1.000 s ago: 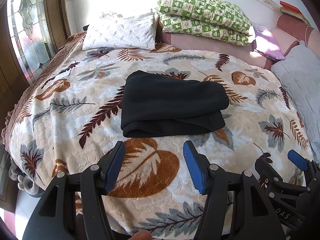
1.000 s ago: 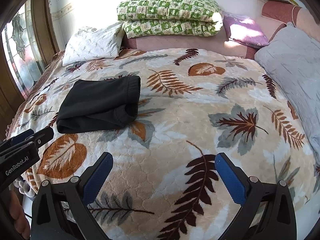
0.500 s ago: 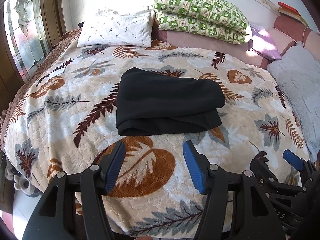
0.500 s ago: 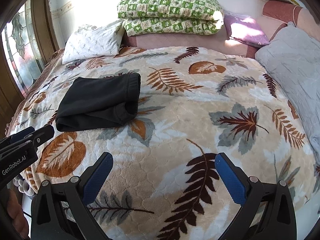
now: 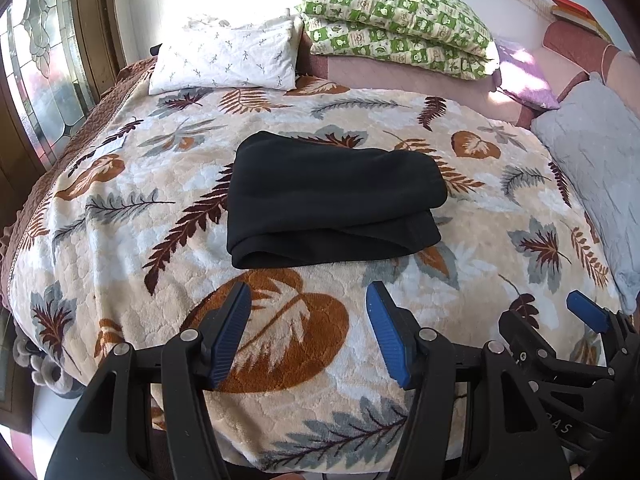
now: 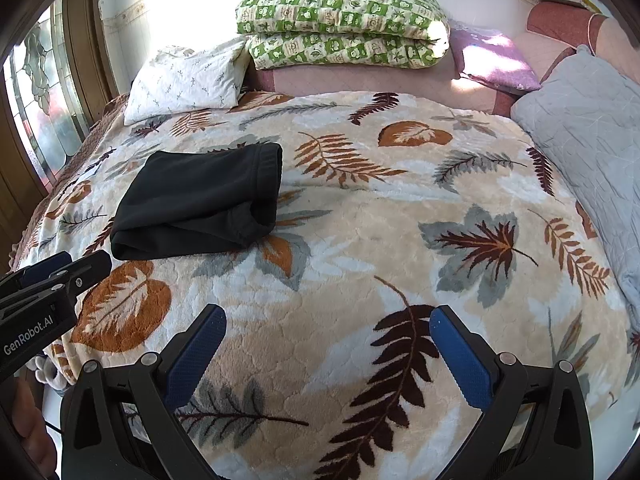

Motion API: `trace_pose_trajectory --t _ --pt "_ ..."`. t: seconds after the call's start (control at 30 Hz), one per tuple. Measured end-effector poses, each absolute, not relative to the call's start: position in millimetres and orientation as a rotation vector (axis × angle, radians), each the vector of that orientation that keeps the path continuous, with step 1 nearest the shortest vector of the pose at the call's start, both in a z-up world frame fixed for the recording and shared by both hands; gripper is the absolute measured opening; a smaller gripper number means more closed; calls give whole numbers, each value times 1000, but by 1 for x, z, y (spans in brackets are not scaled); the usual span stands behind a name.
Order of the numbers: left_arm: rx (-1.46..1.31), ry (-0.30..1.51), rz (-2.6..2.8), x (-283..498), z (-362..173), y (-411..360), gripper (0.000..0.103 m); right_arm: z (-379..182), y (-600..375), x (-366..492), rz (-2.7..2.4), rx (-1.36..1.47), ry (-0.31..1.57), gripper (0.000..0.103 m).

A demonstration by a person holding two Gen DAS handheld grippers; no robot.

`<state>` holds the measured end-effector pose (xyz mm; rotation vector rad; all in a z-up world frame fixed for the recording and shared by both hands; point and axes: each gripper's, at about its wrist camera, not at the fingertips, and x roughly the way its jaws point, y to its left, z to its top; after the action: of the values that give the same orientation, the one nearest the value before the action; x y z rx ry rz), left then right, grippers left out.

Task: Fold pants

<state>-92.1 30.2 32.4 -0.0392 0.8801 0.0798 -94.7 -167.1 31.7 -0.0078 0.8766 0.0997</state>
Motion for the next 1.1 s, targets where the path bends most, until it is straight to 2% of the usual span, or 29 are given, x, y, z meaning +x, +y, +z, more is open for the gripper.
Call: trace_pose_trajectory --t 1.1 --pt "-44 906 76 -90 27 33 59 31 -166 -96 99 -13 881 102"
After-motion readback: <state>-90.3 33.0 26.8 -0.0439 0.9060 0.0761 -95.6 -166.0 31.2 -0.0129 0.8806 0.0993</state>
